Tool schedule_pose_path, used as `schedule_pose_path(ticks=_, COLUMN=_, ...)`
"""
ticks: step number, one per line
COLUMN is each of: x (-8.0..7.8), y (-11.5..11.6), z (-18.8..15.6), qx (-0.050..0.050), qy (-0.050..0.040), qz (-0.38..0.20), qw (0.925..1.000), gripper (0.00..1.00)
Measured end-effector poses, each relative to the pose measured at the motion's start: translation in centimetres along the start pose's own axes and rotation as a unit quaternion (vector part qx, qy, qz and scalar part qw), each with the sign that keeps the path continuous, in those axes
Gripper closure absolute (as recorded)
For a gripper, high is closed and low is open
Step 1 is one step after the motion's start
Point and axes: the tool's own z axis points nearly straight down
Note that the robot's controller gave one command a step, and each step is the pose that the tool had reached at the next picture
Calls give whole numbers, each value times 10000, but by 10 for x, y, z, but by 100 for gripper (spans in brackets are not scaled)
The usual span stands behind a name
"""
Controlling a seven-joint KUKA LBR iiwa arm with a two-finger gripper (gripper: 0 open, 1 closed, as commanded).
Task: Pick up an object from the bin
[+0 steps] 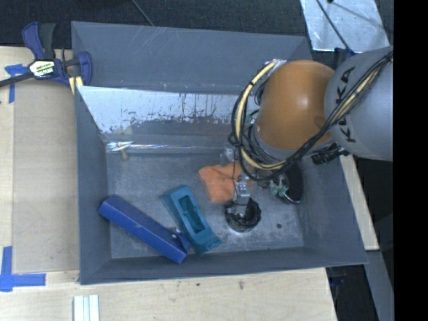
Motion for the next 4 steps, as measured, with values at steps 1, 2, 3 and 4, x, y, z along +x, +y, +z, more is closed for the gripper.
schedule_pose_path(ticks=1, x=0, y=0, z=0, qx=0, qy=0, qz=2, qw=10000, gripper=0)
schedule_pose_path(ticks=2, x=-23, y=-4, z=47, qx=-3, qy=-37, qz=84, qw=10000, gripper=0)
schedule_pose_path(ticks=3, x=-55, y=-12, z=86, qx=-2, qy=-10, qz=217, qw=9998, gripper=100)
schedule_pose_path(ticks=4, x=-55, y=-12, z=86, qx=-2, qy=-10, qz=219, qw=9998, gripper=100)
